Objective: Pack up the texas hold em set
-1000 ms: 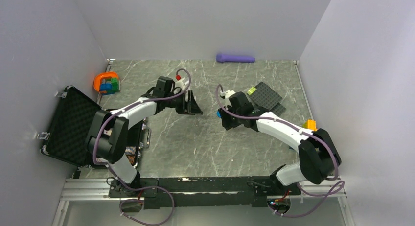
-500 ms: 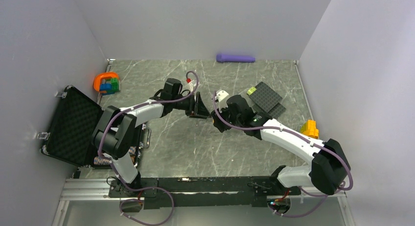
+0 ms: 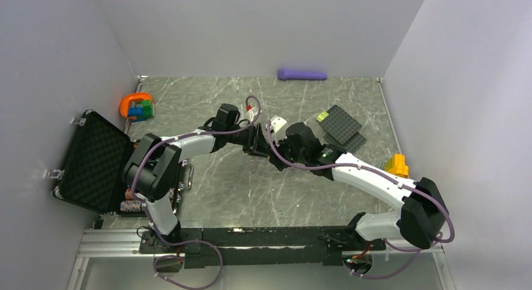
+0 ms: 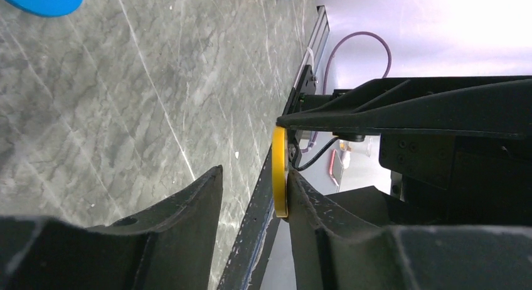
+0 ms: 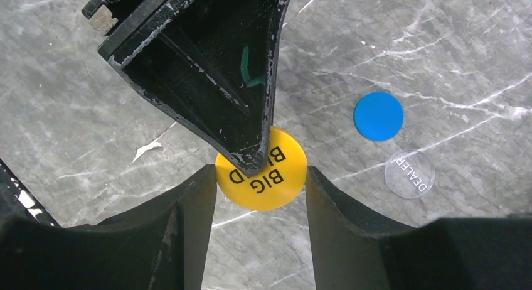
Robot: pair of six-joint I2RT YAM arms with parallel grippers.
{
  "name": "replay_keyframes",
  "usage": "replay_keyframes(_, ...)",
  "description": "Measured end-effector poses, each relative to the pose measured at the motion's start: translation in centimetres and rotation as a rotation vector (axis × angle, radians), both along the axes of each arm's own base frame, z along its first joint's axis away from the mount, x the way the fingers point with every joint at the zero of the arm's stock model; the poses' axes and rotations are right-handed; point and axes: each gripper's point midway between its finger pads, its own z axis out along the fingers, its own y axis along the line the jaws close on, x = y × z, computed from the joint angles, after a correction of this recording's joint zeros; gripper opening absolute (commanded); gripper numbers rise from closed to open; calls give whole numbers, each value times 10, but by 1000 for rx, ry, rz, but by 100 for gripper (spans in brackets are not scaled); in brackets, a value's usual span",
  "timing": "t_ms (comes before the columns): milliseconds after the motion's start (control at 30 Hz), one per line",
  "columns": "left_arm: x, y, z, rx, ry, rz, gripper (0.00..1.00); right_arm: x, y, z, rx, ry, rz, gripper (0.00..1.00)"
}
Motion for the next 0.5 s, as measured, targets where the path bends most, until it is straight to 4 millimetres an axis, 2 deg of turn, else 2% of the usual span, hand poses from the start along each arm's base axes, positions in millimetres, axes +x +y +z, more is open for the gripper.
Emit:
replay_keyframes(133, -4, -3, 2, -10, 13, -16, 21, -1, 2, -5, -20, 5, 8, 30)
replay_keyframes(300, -6, -5, 6, -29, 20, -27, 2, 0, 1, -10, -42, 3, -2, 30)
replay_keyframes(400, -6, -6, 7, -34, 34, -22, 0, 2, 0, -10, -50, -7, -13, 36)
replay_keyframes(500, -5, -7, 7, -36, 34, -21, 0, 3, -1, -10, -54, -11, -20, 52)
